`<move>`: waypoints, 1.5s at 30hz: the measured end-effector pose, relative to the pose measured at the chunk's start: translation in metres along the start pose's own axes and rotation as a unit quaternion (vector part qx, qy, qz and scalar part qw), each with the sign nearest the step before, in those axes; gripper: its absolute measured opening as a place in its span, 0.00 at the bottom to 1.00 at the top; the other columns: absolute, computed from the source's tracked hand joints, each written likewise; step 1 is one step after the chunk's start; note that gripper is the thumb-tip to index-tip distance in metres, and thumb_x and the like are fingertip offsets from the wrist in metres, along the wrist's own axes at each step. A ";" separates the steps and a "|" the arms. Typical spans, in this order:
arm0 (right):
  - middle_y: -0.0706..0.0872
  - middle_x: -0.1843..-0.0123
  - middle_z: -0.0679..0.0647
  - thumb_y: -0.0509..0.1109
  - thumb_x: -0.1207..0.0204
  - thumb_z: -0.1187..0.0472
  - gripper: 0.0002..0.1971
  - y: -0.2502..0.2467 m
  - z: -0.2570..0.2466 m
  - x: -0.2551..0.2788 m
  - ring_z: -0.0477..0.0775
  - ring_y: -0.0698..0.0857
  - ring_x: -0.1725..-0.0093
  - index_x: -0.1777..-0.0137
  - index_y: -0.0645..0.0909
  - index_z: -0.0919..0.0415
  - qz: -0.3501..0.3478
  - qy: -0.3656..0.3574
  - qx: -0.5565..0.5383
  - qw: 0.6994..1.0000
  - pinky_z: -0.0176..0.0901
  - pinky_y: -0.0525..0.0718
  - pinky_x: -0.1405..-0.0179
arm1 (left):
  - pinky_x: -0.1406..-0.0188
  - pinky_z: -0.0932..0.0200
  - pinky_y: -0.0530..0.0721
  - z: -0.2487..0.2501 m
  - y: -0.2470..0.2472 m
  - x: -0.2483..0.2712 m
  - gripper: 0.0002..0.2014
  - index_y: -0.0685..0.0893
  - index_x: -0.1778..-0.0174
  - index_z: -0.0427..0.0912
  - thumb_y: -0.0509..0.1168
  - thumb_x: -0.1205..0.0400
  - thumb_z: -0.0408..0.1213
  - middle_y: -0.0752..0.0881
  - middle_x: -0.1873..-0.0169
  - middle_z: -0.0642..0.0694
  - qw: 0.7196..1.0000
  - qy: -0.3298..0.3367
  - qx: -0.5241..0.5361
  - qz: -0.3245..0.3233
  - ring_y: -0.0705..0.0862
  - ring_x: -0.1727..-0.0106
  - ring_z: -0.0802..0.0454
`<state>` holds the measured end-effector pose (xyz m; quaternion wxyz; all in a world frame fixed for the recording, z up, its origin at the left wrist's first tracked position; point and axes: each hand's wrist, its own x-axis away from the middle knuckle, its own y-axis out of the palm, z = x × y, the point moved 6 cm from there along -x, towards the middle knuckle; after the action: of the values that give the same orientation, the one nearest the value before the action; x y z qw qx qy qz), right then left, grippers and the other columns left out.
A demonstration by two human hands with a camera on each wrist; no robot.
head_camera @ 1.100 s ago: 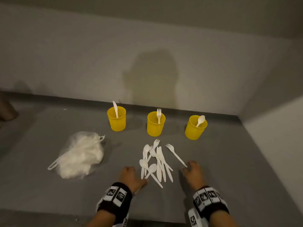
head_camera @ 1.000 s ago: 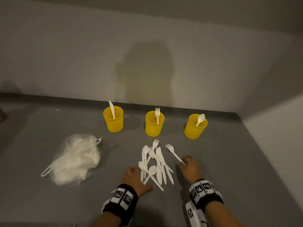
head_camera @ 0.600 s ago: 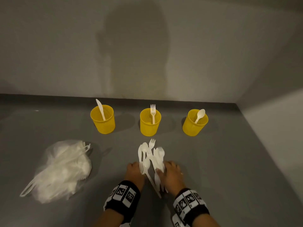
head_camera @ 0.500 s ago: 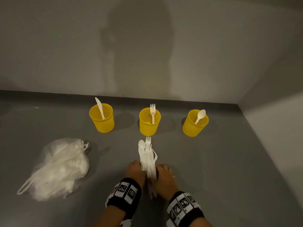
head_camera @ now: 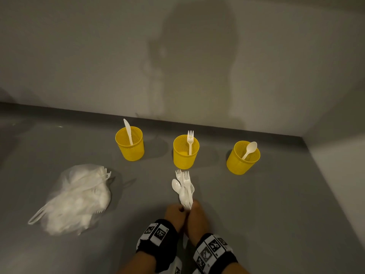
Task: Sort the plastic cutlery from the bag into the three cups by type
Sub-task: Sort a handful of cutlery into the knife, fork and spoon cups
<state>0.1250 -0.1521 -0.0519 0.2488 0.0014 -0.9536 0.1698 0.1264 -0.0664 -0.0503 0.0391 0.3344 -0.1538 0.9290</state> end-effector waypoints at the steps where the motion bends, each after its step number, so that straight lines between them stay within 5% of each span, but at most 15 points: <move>1: 0.79 0.72 0.54 0.55 0.24 0.60 0.15 -0.002 0.000 0.000 0.52 0.77 0.71 0.68 0.78 0.58 0.003 0.016 -0.031 0.999 0.40 0.78 0.73 | 0.51 0.54 0.84 0.000 0.000 0.000 0.09 0.86 0.62 0.38 0.60 0.21 0.31 0.87 0.64 0.42 1.000 0.005 0.007 -0.003 0.85 0.56 0.45; 4: 0.78 0.71 0.54 0.55 0.28 0.54 0.12 -0.004 0.002 -0.002 0.53 0.76 0.69 0.71 0.73 0.52 0.022 0.025 -0.019 0.999 0.48 0.77 0.66 | 0.68 0.73 0.79 0.005 0.000 0.002 0.08 0.87 0.54 0.36 0.62 0.21 0.31 0.84 0.68 0.48 0.999 0.038 0.030 0.007 0.83 0.62 0.55; 7: 0.83 0.54 0.60 0.59 0.29 0.57 0.07 -0.010 0.001 -0.003 0.58 0.83 0.56 0.55 0.74 0.58 0.026 -0.019 0.025 0.999 0.55 0.84 0.55 | 0.73 0.80 0.75 0.012 -0.002 0.005 0.09 0.88 0.53 0.34 0.64 0.21 0.33 0.85 0.68 0.46 0.997 0.072 0.024 0.010 0.84 0.62 0.58; 9: 0.84 0.55 0.57 0.60 0.25 0.60 0.05 -0.020 -0.007 -0.002 0.55 0.83 0.55 0.54 0.76 0.59 0.011 -0.052 0.003 0.999 0.53 0.83 0.53 | 0.65 0.76 0.75 0.017 -0.003 0.008 0.12 0.88 0.51 0.33 0.65 0.22 0.38 0.87 0.62 0.42 0.995 0.102 -0.001 -0.009 0.84 0.58 0.57; 12: 0.82 0.63 0.51 0.62 0.27 0.59 0.04 -0.035 -0.021 0.006 0.47 0.79 0.61 0.60 0.78 0.53 -0.051 -0.116 -0.013 0.992 0.45 0.80 0.60 | 0.65 0.76 0.74 0.026 -0.008 0.015 0.12 0.89 0.56 0.37 0.66 0.22 0.43 0.86 0.65 0.45 0.987 0.150 -0.048 -0.033 0.81 0.66 0.64; 14: 0.79 0.66 0.53 0.65 0.27 0.63 0.05 -0.047 -0.020 0.010 0.49 0.77 0.68 0.58 0.76 0.51 -0.055 -0.101 -0.014 0.993 0.41 0.77 0.70 | 0.58 0.68 0.77 0.025 -0.017 0.012 0.10 0.90 0.55 0.40 0.67 0.23 0.41 0.88 0.60 0.45 0.984 0.161 -0.080 -0.020 0.84 0.59 0.56; 18: 0.74 0.72 0.54 0.62 0.27 0.75 0.12 -0.074 -0.007 0.014 0.49 0.73 0.77 0.54 0.73 0.55 -0.008 -0.075 -0.034 0.997 0.41 0.74 0.76 | 0.55 0.62 0.75 0.009 -0.029 0.003 0.02 0.83 0.63 0.51 0.68 0.25 0.42 0.82 0.63 0.52 0.969 0.119 -0.217 0.020 0.83 0.54 0.50; 20: 0.74 0.76 0.55 0.60 0.26 0.75 0.10 -0.082 -0.002 0.015 0.46 0.73 0.81 0.51 0.72 0.61 0.003 -0.074 -0.052 0.996 0.39 0.76 0.78 | 0.60 0.62 0.74 0.003 -0.028 0.002 0.09 0.74 0.68 0.54 0.66 0.25 0.46 0.78 0.66 0.55 0.956 0.098 -0.275 0.033 0.80 0.59 0.53; 23: 0.73 0.78 0.56 0.58 0.26 0.75 0.09 -0.089 0.002 0.018 0.44 0.73 0.84 0.53 0.71 0.61 0.018 -0.074 -0.070 0.995 0.35 0.76 0.81 | 0.64 0.60 0.74 0.004 -0.029 0.001 0.13 0.71 0.64 0.50 0.66 0.26 0.53 0.80 0.63 0.52 0.954 0.097 -0.273 0.079 0.80 0.61 0.52; 29: 0.73 0.73 0.53 0.60 0.25 0.73 0.10 -0.086 0.006 0.022 0.42 0.72 0.83 0.53 0.71 0.56 0.032 -0.070 -0.068 0.995 0.34 0.73 0.82 | 0.46 0.50 0.80 0.014 -0.018 -0.006 0.23 0.73 0.47 0.46 0.70 0.31 0.55 0.76 0.46 0.44 0.934 0.119 -0.330 0.070 0.81 0.46 0.41; 38: 0.70 0.74 0.54 0.59 0.26 0.75 0.14 -0.083 -0.002 0.024 0.48 0.69 0.78 0.64 0.69 0.54 0.036 -0.078 -0.052 0.995 0.38 0.71 0.80 | 0.44 0.51 0.83 0.005 -0.029 -0.005 0.14 0.83 0.48 0.39 0.65 0.25 0.44 0.84 0.45 0.41 0.894 0.081 -0.437 0.051 0.84 0.45 0.43; 42: 0.71 0.74 0.50 0.63 0.25 0.71 0.13 -0.082 -0.004 0.022 0.45 0.70 0.77 0.63 0.71 0.52 0.031 -0.085 -0.049 0.995 0.36 0.71 0.78 | 0.48 0.53 0.83 0.005 -0.044 0.006 0.12 0.84 0.52 0.37 0.64 0.25 0.41 0.86 0.50 0.41 0.916 0.084 -0.389 0.047 0.85 0.49 0.43; 45: 0.72 0.72 0.48 0.67 0.24 0.68 0.11 -0.082 -0.009 0.021 0.46 0.71 0.73 0.61 0.72 0.50 0.025 -0.099 -0.048 0.994 0.38 0.71 0.72 | 0.59 0.59 0.82 0.004 -0.060 0.014 0.05 0.83 0.68 0.47 0.67 0.26 0.35 0.84 0.67 0.46 0.961 0.121 -0.235 0.083 0.85 0.60 0.46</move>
<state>0.1178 -0.2253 -0.0082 0.1487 -0.0177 -0.9803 0.1290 0.1290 -0.0109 -0.0230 0.0574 0.1866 -0.3889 0.9003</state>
